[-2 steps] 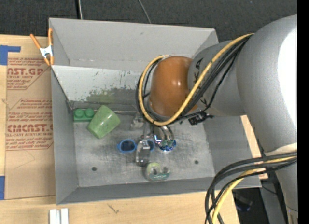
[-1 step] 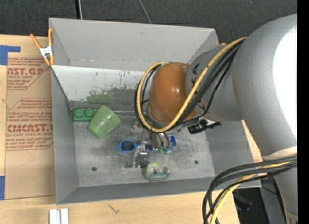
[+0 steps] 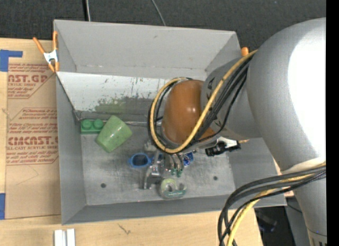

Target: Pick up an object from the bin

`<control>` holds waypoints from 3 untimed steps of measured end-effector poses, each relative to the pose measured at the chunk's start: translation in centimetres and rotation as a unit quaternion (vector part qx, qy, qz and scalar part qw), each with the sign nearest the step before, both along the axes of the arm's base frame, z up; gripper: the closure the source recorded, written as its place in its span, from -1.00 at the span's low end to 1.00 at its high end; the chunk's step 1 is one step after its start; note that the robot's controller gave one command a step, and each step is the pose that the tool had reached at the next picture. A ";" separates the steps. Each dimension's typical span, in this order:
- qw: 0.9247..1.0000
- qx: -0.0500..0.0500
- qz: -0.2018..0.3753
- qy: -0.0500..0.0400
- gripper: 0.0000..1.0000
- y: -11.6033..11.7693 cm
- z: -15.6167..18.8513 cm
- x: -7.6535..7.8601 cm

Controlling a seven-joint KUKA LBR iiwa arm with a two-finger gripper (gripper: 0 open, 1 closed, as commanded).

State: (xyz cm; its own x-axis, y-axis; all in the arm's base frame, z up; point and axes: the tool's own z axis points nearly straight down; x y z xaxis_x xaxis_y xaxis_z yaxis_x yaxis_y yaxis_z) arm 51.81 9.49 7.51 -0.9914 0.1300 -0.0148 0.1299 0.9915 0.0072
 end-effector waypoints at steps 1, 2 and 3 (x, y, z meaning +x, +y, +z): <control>1.000 -0.001 0.001 0.005 -1.00 0.1 0.3 0.2; 1.000 -0.001 0.000 0.001 1.00 0.1 0.5 0.4; 1.000 -0.002 0.000 0.005 1.00 0.1 6.3 0.6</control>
Offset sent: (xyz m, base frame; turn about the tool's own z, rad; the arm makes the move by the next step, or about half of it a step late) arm 0.0000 0.0000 0.0000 -0.0001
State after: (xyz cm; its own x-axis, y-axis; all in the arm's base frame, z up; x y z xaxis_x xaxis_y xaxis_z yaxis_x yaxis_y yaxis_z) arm 52.40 9.64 13.81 -0.9915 0.1300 -0.0057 0.1300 0.9915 0.0027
